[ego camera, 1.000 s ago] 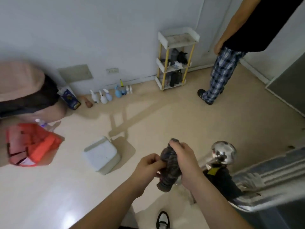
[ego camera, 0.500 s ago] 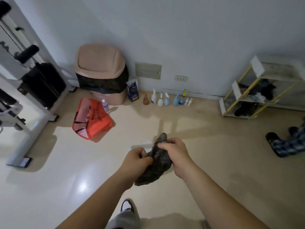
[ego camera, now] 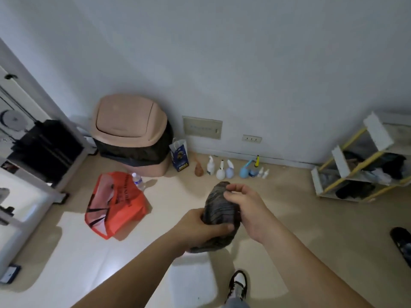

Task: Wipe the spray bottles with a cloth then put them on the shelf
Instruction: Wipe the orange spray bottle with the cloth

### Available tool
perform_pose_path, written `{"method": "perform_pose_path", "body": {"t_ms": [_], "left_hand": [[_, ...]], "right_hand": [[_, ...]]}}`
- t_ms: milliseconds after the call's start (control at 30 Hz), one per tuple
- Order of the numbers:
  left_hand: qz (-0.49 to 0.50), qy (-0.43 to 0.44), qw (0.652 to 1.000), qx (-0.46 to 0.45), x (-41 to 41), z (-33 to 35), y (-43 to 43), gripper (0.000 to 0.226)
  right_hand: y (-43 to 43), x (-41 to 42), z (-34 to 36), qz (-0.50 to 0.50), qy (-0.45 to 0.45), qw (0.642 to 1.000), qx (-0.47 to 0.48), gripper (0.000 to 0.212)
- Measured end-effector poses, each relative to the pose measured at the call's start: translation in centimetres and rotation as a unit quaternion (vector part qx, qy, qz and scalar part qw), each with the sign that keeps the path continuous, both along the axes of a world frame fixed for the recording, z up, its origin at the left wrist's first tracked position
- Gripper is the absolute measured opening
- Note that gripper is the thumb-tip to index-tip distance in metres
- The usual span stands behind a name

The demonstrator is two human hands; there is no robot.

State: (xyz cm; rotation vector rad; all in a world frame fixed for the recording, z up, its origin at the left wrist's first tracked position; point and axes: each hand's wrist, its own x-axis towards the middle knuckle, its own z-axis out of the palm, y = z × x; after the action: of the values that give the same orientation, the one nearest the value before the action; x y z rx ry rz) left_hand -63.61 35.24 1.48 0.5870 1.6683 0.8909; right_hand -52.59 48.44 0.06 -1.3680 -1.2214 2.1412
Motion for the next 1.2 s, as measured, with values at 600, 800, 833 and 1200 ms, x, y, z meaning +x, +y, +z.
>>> {"method": "perform_pose_path", "body": {"t_ms": [600,800,833,1200], "left_hand": [[0.07,-0.059,0.996,0.013,-29.6,-8.6,28.0,0.039],[0.242,-0.216,0.945,-0.037,-37.6,-19.7,36.5,0.043],[0.255,-0.205,0.944,-0.044,-38.4,-22.2,37.6,0.038],[-0.054,-0.106,0.966,-0.229,-43.1,-57.2,41.9,0.045]], "right_hand": [[28.9,-27.1,-9.1,-0.003,-0.032,0.999,-0.034,0.028],[36.6,-35.5,-20.2,-0.004,-0.077,0.997,-0.017,0.024],[37.5,-36.5,-22.7,-0.001,-0.087,0.996,-0.001,0.023],[40.9,-40.1,-59.2,0.083,-0.171,0.98,0.057,0.024]]}}
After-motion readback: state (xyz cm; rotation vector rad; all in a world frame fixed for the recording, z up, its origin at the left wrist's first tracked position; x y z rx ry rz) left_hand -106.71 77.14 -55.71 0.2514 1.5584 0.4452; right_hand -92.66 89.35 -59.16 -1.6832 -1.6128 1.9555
